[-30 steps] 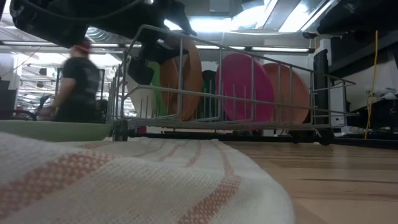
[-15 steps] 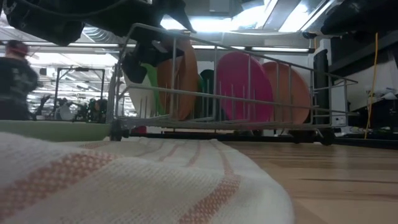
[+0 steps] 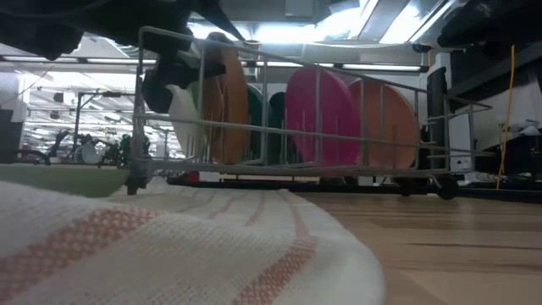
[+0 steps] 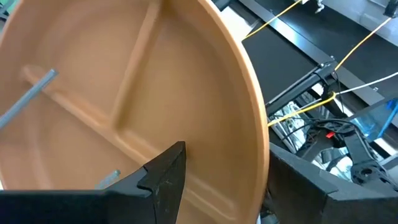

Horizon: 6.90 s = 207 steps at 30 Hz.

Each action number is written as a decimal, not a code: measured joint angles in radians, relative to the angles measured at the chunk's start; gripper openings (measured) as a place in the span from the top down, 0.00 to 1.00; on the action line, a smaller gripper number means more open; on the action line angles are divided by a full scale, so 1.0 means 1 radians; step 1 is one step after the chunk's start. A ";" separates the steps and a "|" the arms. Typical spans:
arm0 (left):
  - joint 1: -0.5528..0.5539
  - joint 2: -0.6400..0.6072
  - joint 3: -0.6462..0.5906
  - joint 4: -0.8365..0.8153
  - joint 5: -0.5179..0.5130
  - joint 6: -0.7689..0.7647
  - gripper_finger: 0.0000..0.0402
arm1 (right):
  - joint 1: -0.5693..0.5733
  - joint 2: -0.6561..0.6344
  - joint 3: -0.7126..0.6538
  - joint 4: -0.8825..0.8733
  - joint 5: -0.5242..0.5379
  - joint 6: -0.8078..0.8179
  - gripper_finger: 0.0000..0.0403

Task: Sort dishes
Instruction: Put the brown plate in the dish rack

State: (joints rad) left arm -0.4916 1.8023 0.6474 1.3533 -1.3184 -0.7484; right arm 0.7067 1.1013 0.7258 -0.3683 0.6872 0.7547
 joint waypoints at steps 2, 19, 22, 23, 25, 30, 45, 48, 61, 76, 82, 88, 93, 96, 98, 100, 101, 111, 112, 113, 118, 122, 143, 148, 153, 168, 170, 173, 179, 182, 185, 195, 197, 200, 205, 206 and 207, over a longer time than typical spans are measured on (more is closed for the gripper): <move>-0.004 0.000 -0.001 0.000 -0.001 -0.003 0.51 | 0.000 0.000 0.000 0.001 0.000 0.000 0.84; -0.005 0.000 -0.001 -0.004 0.012 0.061 0.51 | -0.004 0.004 0.000 -0.012 0.286 -0.008 0.84; -0.005 0.000 -0.001 -0.007 0.012 0.058 0.51 | -0.033 0.004 0.001 -0.056 0.289 -0.037 0.84; -0.005 0.000 -0.001 -0.007 0.012 0.057 0.51 | -0.047 0.004 0.001 -0.075 0.288 -0.050 0.84; -0.005 0.000 -0.001 -0.007 0.012 0.057 0.51 | -0.078 0.012 0.001 -0.094 0.279 -0.084 0.84; -0.005 0.000 -0.001 -0.007 0.015 0.057 0.51 | -0.146 0.052 0.001 -0.098 0.225 -0.269 0.84; -0.005 0.000 -0.001 -0.008 0.031 0.077 0.51 | -0.172 0.101 0.001 -0.096 0.196 -0.501 0.84; -0.005 0.000 -0.001 -0.008 0.033 0.078 0.51 | -0.172 0.101 0.001 -0.097 0.190 -0.589 0.84; -0.007 0.000 -0.001 -0.009 0.062 0.080 0.51 | -0.225 0.172 0.005 -0.090 0.218 -0.697 0.85; -0.056 0.001 -0.001 -0.003 0.090 0.231 0.51 | -0.229 0.173 0.003 -0.100 0.212 -0.713 0.91; -0.054 0.001 0.000 -0.001 0.077 0.221 0.51 | -0.229 0.173 0.002 -0.101 0.202 -0.708 0.91; -0.053 0.001 -0.001 -0.003 0.092 0.223 0.51 | -0.230 0.173 0.002 -0.102 0.198 -0.708 0.91; -0.044 0.001 -0.001 -0.005 0.198 0.263 0.51 | -0.230 0.173 0.001 -0.102 0.193 -0.707 0.91; -0.043 0.001 -0.001 -0.009 0.211 0.326 0.51 | -0.230 0.173 0.001 -0.102 0.193 -0.707 0.91; -0.044 0.001 -0.001 -0.007 0.210 0.392 0.51 | -0.230 0.173 0.001 -0.102 0.193 -0.707 0.91; -0.048 0.001 -0.001 -0.008 0.175 0.441 0.51 | -0.230 0.173 0.001 -0.101 0.193 -0.707 0.91; -0.053 0.001 -0.001 -0.008 0.144 0.453 0.51 | -0.230 0.173 0.001 -0.101 0.193 -0.707 0.90; -0.068 -0.011 0.002 0.003 0.005 0.569 0.51 | -0.230 0.175 0.000 -0.051 0.177 -0.700 0.90; -0.064 -0.013 0.002 0.015 -0.005 0.568 0.51 | -0.230 0.175 0.000 -0.042 0.176 -0.700 0.90; -0.061 -0.013 0.002 0.031 -0.014 0.567 0.51 | -0.230 0.175 0.002 -0.039 0.176 -0.700 0.90; -0.057 -0.014 0.000 0.111 -0.050 0.613 0.51 | -0.230 0.175 0.002 -0.040 0.176 -0.700 0.90; -0.060 -0.015 0.002 0.162 -0.106 0.687 0.51 | -0.229 0.175 0.003 -0.035 0.174 -0.703 0.90; -0.037 -0.015 0.073 0.145 -0.237 0.393 0.55 | -0.229 0.173 0.002 -0.043 0.212 -0.706 0.90; -0.029 -0.014 0.108 0.140 -0.269 0.406 0.60 | -0.229 0.173 0.001 -0.045 0.219 -0.707 0.90; -0.026 -0.014 0.144 0.059 -0.265 0.370 0.63 | -0.230 0.174 0.001 -0.044 0.230 -0.707 0.90; -0.019 -0.014 0.157 -0.007 -0.255 0.272 0.90 | -0.230 0.174 0.001 -0.041 0.238 -0.707 0.90; -0.019 -0.014 0.157 0.004 -0.254 0.257 0.95 | -0.230 0.174 0.001 -0.040 0.238 -0.707 0.90; -0.019 -0.014 0.157 0.000 -0.252 0.228 0.96 | -0.230 0.174 0.001 -0.040 0.239 -0.708 0.90; -0.019 -0.014 0.157 -0.004 -0.257 0.175 0.93 | -0.230 0.174 0.001 -0.040 0.240 -0.708 0.90; -0.022 -0.014 0.157 -0.006 -0.257 0.147 0.95 | -0.230 0.174 0.001 -0.040 0.240 -0.708 0.90; -0.024 -0.014 0.157 -0.007 -0.257 0.118 0.96 | -0.230 0.174 0.002 -0.040 0.240 -0.708 0.90; -0.012 -0.014 0.170 -0.006 -0.258 0.063 0.95 | -0.230 0.174 0.002 -0.040 0.240 -0.708 0.90; -0.007 -0.013 0.184 -0.006 -0.259 0.087 0.97 | -0.230 0.174 0.002 -0.040 0.243 -0.708 0.90; 0.000 -0.012 0.204 -0.006 -0.261 0.127 0.97 | -0.230 0.173 0.002 -0.041 0.244 -0.708 0.90; 0.003 -0.017 0.216 0.008 -0.261 0.182 0.94 | -0.230 0.173 0.003 -0.044 0.244 -0.708 0.90; 0.003 -0.018 0.216 0.026 -0.260 0.202 0.94 | -0.230 0.173 0.003 -0.044 0.244 -0.708 0.90; 0.003 -0.018 0.216 0.051 -0.259 0.222 0.94 | -0.230 0.173 0.003 -0.044 0.244 -0.708 0.90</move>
State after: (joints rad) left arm -0.4889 1.7840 0.8639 1.4044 -1.5772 -0.5262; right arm 0.4770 1.2743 0.7284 -0.4122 0.9310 0.0471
